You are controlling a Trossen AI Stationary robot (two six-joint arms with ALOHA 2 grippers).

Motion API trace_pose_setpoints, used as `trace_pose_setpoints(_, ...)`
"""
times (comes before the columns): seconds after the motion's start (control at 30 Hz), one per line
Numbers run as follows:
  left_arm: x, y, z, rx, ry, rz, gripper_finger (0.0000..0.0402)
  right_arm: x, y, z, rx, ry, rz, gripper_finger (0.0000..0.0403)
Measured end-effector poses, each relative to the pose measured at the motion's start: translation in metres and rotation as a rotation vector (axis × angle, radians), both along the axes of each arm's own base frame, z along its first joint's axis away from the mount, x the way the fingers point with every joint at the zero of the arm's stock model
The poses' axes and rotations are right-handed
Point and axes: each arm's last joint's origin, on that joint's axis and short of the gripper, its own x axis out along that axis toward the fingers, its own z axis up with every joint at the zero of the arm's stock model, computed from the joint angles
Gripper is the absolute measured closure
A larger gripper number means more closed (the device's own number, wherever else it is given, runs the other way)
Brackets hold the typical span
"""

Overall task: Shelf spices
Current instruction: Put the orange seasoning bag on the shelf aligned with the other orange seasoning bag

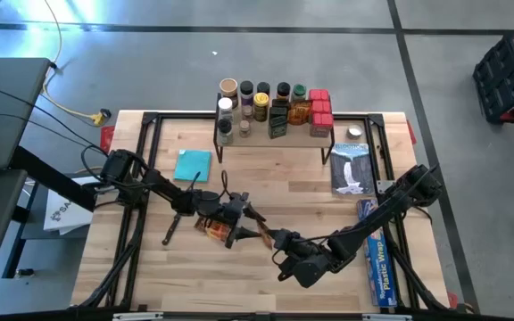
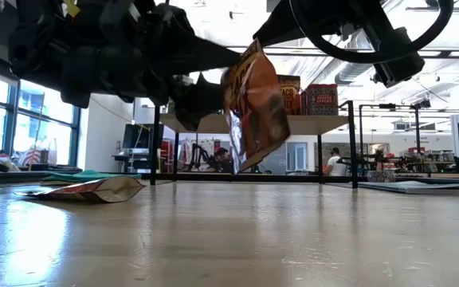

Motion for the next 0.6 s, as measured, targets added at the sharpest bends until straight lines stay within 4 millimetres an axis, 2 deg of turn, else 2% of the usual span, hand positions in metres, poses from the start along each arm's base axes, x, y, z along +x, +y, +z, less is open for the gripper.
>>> trace_pose_setpoints(0.1,-0.0006,-0.0038,0.0025,0.012,-0.029,-0.031,0.0163,-0.0001,-0.0003,0.0001,-0.006,-0.004,-0.008,0.0403)
trace_pose_setpoints(0.2,-0.0013,-0.0063,0.0023,0.016,-0.03,-0.041,0.0207,-0.0001,-0.0003,0.0001,0.015,-0.015,-0.018,0.0403)
trace_pose_setpoints(0.47,-0.0019,-0.0087,0.0018,0.021,-0.024,-0.024,0.0382,-0.0039,-0.0033,-0.0046,0.15,-0.053,-0.109,0.0403)
trace_pose_setpoints(0.6,-0.0024,-0.0103,0.0005,0.038,-0.014,0.035,0.039,-0.0055,-0.0072,-0.0068,0.234,-0.081,-0.175,0.0396)
